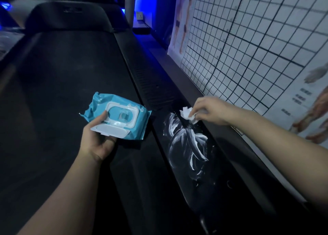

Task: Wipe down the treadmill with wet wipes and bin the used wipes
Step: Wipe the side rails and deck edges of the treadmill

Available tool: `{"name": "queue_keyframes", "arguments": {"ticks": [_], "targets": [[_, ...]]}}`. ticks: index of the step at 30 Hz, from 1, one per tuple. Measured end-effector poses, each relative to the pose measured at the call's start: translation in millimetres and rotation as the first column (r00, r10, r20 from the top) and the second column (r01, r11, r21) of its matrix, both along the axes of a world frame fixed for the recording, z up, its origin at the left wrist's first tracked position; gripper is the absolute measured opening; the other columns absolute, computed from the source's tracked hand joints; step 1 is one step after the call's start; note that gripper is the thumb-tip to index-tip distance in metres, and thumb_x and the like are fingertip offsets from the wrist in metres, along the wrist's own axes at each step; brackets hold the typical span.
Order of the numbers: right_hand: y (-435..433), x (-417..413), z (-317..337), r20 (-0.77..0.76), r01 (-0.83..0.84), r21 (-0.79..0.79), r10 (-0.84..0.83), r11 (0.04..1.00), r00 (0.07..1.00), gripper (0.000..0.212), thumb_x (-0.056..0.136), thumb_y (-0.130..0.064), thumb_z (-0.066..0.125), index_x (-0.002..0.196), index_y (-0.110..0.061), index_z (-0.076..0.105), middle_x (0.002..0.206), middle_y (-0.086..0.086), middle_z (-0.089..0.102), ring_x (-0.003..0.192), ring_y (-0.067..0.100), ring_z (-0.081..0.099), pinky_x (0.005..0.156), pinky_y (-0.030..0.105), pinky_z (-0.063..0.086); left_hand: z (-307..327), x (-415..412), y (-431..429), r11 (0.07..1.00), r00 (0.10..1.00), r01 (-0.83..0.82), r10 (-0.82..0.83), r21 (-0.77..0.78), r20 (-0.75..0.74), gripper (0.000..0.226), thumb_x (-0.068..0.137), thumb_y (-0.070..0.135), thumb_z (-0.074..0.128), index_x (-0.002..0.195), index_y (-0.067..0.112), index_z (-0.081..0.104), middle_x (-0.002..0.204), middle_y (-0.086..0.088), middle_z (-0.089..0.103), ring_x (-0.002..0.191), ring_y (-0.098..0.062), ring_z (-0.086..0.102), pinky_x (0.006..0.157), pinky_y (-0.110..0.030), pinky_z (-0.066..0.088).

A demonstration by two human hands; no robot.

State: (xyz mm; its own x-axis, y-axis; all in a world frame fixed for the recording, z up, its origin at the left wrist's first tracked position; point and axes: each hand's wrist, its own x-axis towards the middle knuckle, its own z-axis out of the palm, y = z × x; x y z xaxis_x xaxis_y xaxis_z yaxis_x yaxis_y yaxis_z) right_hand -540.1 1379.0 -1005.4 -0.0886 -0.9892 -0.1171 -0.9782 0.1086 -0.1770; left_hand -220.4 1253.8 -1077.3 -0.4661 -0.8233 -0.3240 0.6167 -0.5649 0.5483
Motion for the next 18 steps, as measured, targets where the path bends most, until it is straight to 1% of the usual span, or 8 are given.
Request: {"name": "queue_keyframes", "arguments": {"ticks": [2, 4, 5, 6, 8, 11, 14, 18], "targets": [[-7.1, 0.0, 3.8, 0.062, 0.06, -0.138, -0.052, 0.989, 0.997, 0.014, 0.095, -0.02, 0.067, 0.105, -0.025, 0.076, 0.11, -0.007, 0.061, 0.109, 0.015, 0.056, 0.098, 0.034, 0.043, -1.2, -0.5, -0.2, 1.0, 1.0, -0.005, 0.005, -0.005, 0.017, 0.029, 0.104, 0.016, 0.059, 0.096, 0.007, 0.085, 0.121, -0.013, 0.078, 0.104, -0.027, 0.078, 0.079, -0.046, 0.066], [-16.0, 4.3, 3.6, 0.187, 0.162, -0.299, -0.109, 0.941, 0.976, 0.014, 0.096, -0.017, 0.065, 0.104, -0.022, 0.076, 0.112, -0.007, 0.065, 0.106, 0.012, 0.058, 0.095, 0.027, 0.041, -0.9, 0.1, -0.2, 1.0, 1.0, -0.012, 0.012, -0.004, 0.028, 0.024, 0.104, 0.016, 0.059, 0.108, 0.007, 0.081, 0.122, -0.012, 0.077, 0.105, -0.027, 0.078, 0.082, -0.045, 0.066], [-20.7, 6.1, 0.3, 0.226, 0.2, -0.327, -0.129, 0.924, 0.965, 0.016, 0.096, -0.017, 0.064, 0.105, -0.024, 0.076, 0.114, -0.008, 0.067, 0.106, 0.01, 0.059, 0.094, 0.026, 0.042, -1.3, 0.1, -0.4, 1.0, 0.999, -0.013, 0.013, -0.004, 0.029, 0.023, 0.104, 0.016, 0.059, 0.115, 0.007, 0.076, 0.124, -0.013, 0.077, 0.108, -0.027, 0.077, 0.086, -0.046, 0.065], [-24.2, 7.8, -5.0, 0.232, 0.209, -0.32, -0.138, 0.924, 0.963, 0.018, 0.096, -0.017, 0.063, 0.106, -0.026, 0.075, 0.114, -0.009, 0.069, 0.105, 0.011, 0.061, 0.094, 0.027, 0.045, -1.9, 0.0, -0.6, 1.0, 1.0, -0.009, 0.009, -0.008, 0.028, 0.024, 0.104, 0.017, 0.059, 0.12, 0.007, 0.073, 0.126, -0.013, 0.076, 0.11, -0.027, 0.076, 0.091, -0.046, 0.063], [-24.8, 11.1, -20.8, 0.172, 0.135, -0.255, -0.093, 0.957, 0.981, 0.025, 0.095, -0.012, 0.061, 0.108, -0.028, 0.076, 0.113, -0.01, 0.071, 0.102, 0.014, 0.066, 0.094, 0.031, 0.05, -3.3, 0.0, -1.2, 1.0, 1.0, 0.005, -0.004, -0.017, 0.031, 0.026, 0.103, 0.018, 0.06, 0.124, 0.007, 0.071, 0.128, -0.013, 0.075, 0.114, -0.028, 0.075, 0.098, -0.048, 0.06], [-19.5, 12.9, -37.7, 0.106, 0.011, -0.284, 0.02, 0.959, 0.994, 0.035, 0.091, 0.005, 0.058, 0.109, -0.018, 0.077, 0.115, -0.006, 0.072, 0.105, 0.016, 0.067, 0.098, 0.033, 0.05, -3.8, 0.0, -2.9, 1.0, 0.999, 0.007, -0.007, -0.018, 0.033, 0.026, 0.103, 0.018, 0.06, 0.124, 0.006, 0.07, 0.128, -0.013, 0.075, 0.117, -0.028, 0.074, 0.107, -0.047, 0.055], [-11.6, 14.0, -35.4, 0.079, -0.015, -0.288, 0.039, 0.957, 0.996, 0.039, 0.089, 0.01, 0.057, 0.112, -0.014, 0.077, 0.115, -0.004, 0.071, 0.107, 0.017, 0.065, 0.099, 0.025, 0.047, -3.1, -0.1, -3.5, 1.0, 0.999, 0.01, -0.01, 0.001, 0.037, 0.025, 0.104, 0.017, 0.058, 0.122, 0.005, 0.07, 0.127, -0.014, 0.075, 0.113, -0.027, 0.075, 0.104, -0.046, 0.057], [6.1, 16.0, -26.8, -0.012, -0.073, -0.248, 0.072, 0.966, 0.997, 0.034, 0.091, 0.002, 0.061, 0.111, -0.019, 0.078, 0.105, -0.006, 0.07, 0.103, 0.017, 0.062, 0.096, 0.027, 0.046, -1.5, -0.1, -4.8, 1.0, 0.999, 0.031, -0.031, -0.001, 0.037, 0.024, 0.105, 0.015, 0.056, 0.122, 0.005, 0.07, 0.127, -0.014, 0.075, 0.112, -0.028, 0.076, 0.105, -0.048, 0.057]]}}
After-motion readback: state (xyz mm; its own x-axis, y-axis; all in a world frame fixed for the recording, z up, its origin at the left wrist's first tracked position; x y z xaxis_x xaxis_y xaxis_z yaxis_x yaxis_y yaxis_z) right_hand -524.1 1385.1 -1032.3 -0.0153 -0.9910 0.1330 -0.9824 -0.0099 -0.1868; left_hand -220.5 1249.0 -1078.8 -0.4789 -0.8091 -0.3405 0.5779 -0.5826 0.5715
